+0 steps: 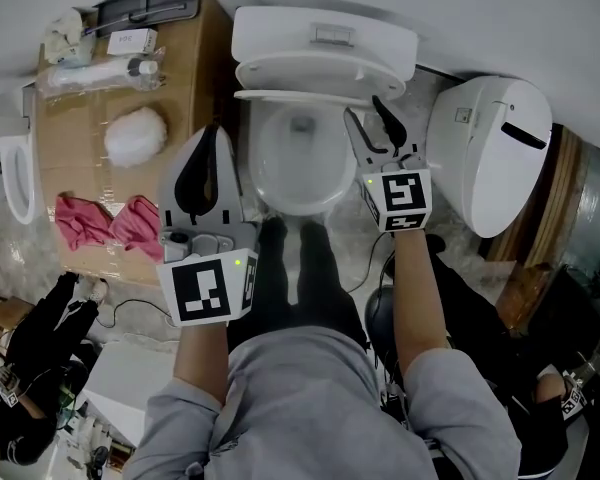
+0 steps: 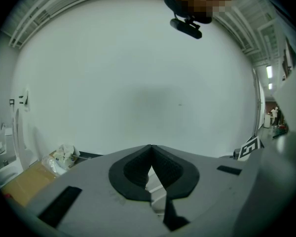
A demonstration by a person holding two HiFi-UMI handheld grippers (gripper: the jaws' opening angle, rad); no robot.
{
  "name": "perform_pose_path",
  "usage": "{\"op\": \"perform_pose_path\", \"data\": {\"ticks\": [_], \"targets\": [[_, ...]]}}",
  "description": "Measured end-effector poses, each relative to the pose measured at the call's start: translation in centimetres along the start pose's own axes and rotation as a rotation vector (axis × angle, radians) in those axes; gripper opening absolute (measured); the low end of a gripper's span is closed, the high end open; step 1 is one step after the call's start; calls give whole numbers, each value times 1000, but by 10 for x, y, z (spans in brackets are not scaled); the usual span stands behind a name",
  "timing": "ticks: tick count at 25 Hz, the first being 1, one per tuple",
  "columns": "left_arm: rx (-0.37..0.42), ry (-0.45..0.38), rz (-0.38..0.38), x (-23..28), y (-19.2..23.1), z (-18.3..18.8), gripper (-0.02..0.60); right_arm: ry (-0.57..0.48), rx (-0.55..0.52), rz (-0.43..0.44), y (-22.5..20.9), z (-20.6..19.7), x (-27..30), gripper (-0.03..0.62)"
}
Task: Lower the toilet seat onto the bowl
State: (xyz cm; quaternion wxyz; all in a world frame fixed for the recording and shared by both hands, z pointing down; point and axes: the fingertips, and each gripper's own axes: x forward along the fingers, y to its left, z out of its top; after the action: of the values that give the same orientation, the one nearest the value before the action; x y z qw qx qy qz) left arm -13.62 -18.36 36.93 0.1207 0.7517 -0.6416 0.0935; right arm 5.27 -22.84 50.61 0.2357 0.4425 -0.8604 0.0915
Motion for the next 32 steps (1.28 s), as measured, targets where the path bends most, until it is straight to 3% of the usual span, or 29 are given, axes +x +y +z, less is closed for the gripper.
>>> {"op": "perform_pose_path", "data": {"ticks": [32], "targets": [[12,3,-38,-51,-32,-24,0,62,8,52,69,-60,-71,155]]}}
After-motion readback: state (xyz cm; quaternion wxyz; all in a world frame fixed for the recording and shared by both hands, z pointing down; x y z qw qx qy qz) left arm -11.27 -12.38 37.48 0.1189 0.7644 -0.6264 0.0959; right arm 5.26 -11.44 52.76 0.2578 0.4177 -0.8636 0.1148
